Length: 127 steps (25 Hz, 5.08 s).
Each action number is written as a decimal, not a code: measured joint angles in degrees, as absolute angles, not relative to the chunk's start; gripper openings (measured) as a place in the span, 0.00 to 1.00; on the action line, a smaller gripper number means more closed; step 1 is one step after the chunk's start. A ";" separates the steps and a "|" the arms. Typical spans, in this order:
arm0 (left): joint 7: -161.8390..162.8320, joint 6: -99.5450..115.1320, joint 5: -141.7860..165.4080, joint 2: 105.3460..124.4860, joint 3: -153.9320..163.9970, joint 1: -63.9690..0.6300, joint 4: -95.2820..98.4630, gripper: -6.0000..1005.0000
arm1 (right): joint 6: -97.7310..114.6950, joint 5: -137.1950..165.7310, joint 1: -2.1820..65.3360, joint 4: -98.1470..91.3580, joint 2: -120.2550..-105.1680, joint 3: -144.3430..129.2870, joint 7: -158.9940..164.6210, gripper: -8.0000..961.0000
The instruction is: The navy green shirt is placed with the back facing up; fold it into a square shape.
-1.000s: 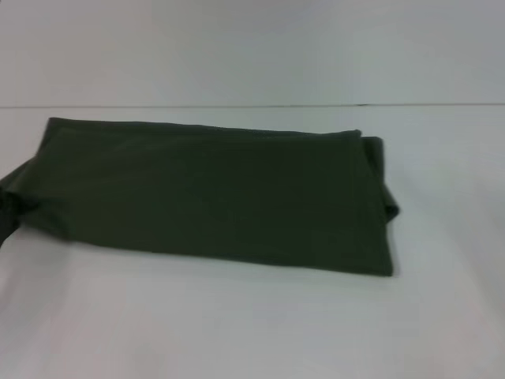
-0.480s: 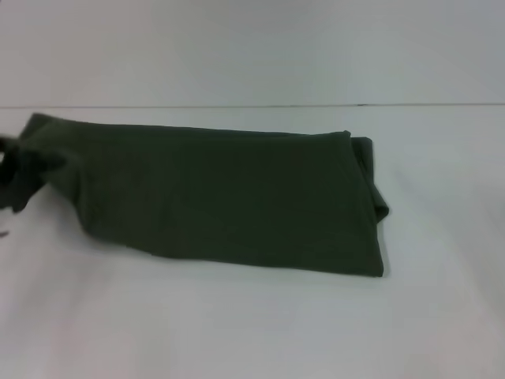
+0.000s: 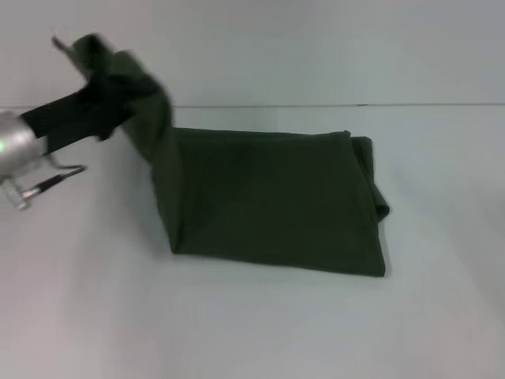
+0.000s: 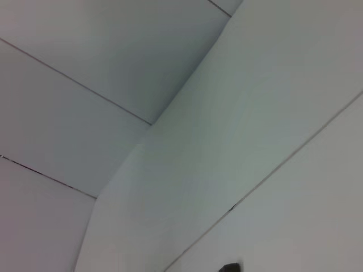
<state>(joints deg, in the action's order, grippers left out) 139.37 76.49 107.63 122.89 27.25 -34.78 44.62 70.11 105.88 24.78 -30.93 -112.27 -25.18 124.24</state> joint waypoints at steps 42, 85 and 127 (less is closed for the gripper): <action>147.92 77.71 108.78 119.47 48.45 -33.64 42.45 0.83 | 69.23 106.25 24.86 -29.43 -112.28 -25.61 124.20 0.76; 142.76 63.46 98.85 122.24 49.45 -46.16 32.62 0.87 | 68.62 106.10 25.15 -28.91 -112.62 -25.93 123.21 0.76; 125.33 88.16 106.71 116.80 44.96 -26.08 46.35 0.87 | 66.26 137.73 57.00 -33.60 -111.76 -50.09 136.59 0.76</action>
